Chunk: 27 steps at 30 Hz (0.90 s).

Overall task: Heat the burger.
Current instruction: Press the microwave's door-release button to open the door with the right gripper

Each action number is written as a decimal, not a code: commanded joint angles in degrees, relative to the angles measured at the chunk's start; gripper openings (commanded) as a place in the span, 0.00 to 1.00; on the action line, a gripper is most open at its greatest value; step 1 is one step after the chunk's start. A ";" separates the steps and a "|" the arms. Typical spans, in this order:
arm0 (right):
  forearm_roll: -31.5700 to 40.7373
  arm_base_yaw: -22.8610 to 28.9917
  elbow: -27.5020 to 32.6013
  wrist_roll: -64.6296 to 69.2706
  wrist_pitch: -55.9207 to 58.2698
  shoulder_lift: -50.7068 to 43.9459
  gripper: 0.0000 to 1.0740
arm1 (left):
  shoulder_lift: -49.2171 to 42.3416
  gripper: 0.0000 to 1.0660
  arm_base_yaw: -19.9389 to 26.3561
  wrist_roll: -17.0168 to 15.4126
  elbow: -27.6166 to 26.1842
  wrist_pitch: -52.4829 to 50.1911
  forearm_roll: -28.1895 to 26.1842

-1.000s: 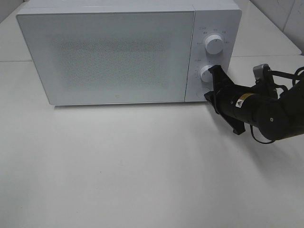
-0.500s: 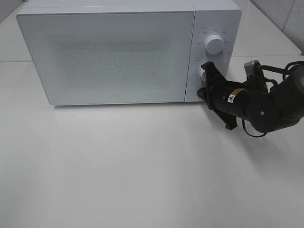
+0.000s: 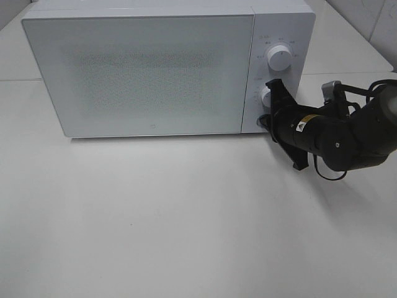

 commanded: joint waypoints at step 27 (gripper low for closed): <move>-2.06 -0.80 -7.96 -2.75 5.04 -4.81 0.00 | -1.20 0.00 0.11 -0.52 0.17 -0.80 -0.06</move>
